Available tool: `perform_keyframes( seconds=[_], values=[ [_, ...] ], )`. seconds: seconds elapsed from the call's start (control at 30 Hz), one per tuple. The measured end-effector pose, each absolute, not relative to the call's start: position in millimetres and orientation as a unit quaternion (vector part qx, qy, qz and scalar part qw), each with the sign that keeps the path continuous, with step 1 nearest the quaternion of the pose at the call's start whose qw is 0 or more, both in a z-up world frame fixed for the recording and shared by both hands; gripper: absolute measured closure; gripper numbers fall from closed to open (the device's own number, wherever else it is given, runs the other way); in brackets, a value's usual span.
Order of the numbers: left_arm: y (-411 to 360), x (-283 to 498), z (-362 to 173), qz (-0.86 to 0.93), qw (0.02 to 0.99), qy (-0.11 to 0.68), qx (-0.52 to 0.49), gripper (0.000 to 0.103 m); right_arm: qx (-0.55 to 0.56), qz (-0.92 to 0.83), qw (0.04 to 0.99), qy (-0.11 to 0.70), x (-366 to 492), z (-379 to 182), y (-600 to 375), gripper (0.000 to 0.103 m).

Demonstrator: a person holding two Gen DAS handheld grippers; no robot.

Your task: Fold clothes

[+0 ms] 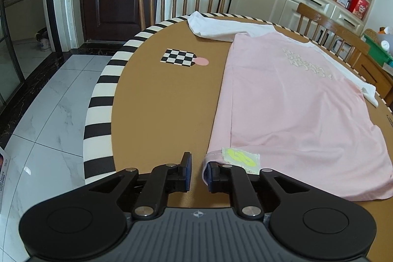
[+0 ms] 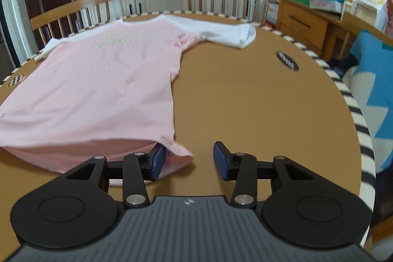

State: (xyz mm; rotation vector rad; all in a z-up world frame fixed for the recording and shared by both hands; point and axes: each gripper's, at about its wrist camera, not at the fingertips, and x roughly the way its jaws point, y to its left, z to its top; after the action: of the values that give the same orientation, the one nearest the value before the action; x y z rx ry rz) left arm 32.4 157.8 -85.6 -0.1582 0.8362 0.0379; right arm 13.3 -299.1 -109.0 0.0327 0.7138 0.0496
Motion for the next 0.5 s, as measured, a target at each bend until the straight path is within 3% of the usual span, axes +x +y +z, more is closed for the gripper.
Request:
perform_keyframes(
  seconds=[0.13, 0.2, 0.23, 0.27, 0.33, 0.4, 0.5],
  values=[
    [157.5, 33.6, -85.3, 0.020, 0.911, 0.406, -0.076, 0.088, -0.038, 0.061, 0.932, 0.354, 20.4, -111.1, -290.1, 0.061],
    [157.3, 33.6, -85.3, 0.020, 0.911, 0.405, -0.075, 0.088, -0.042, 0.078, 0.928, 0.362, 22.5, -112.3, -291.3, 0.068],
    [156.9, 33.5, -85.5, 0.020, 0.911, 0.405, -0.075, 0.088, -0.037, 0.086, 0.926, 0.365, 23.1, -111.5, -293.0, 0.087],
    [156.6, 33.4, -85.6, 0.020, 0.911, 0.404, -0.074, 0.087, -0.036, 0.087, 0.925, 0.369, 23.4, -110.2, -294.0, 0.095],
    [155.2, 32.8, -86.1, 0.018, 0.914, 0.400, -0.068, 0.090, -0.039, 0.083, 0.923, 0.374, 22.5, -105.9, -295.1, 0.099],
    [152.7, 30.8, -81.0, 0.017, 0.920, 0.388, -0.057, 0.098, -0.037, 0.077, 0.924, 0.372, 19.7, -96.4, -296.2, 0.099],
    [148.6, 27.0, -68.4, 0.018, 0.930, 0.366, -0.041, 0.101, -0.005, 0.065, 0.937, 0.342, 10.4, -58.8, -299.3, 0.100]
  ],
)
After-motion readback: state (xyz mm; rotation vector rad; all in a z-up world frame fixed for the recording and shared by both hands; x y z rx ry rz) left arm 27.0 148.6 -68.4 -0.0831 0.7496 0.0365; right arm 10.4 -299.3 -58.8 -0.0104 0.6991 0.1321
